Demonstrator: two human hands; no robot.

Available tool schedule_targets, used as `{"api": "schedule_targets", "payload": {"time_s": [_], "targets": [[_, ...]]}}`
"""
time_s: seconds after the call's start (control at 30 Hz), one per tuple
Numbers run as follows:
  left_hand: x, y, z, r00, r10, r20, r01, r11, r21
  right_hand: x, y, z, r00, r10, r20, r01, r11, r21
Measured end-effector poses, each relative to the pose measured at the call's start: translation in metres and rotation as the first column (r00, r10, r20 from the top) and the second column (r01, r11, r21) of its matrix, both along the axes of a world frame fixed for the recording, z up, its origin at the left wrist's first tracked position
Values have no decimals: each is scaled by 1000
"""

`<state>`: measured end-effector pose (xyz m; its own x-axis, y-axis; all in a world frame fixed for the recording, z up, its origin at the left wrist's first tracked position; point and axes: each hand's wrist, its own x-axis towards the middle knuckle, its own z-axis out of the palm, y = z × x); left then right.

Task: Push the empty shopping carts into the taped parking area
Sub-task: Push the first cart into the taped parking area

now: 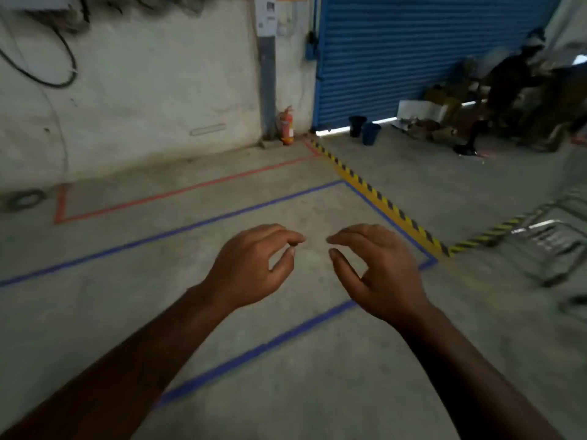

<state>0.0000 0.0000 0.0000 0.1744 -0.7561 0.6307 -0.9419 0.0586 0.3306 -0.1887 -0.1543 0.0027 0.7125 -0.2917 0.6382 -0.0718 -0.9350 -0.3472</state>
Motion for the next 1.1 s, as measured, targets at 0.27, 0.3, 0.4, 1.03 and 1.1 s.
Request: {"api": "schedule_targets", "payload": {"time_s": [0.27, 0.3, 0.4, 1.03, 1.1], "targets": [[-146, -150, -78, 953, -253, -164, 273, 955, 113, -196, -94, -73, 927, -167, -334, 272, 915, 297], [-167, -175, -85, 945, -269, -185, 295, 946, 132, -220, -110, -77, 920, -209, -331, 313, 900, 303], [-235, -250, -103, 906, -344, -247, 387, 909, 153, -293, -152, -81, 885, -339, -320, 441, 830, 340], [-500, -661, -159, 536, -763, -361, 843, 465, 270, -551, -393, -118, 412, -818, -402, 891, 268, 367], [-510, -709, -158, 504, -784, -363, 861, 422, 284, -559, -428, -120, 363, -839, -406, 905, 214, 367]]}}
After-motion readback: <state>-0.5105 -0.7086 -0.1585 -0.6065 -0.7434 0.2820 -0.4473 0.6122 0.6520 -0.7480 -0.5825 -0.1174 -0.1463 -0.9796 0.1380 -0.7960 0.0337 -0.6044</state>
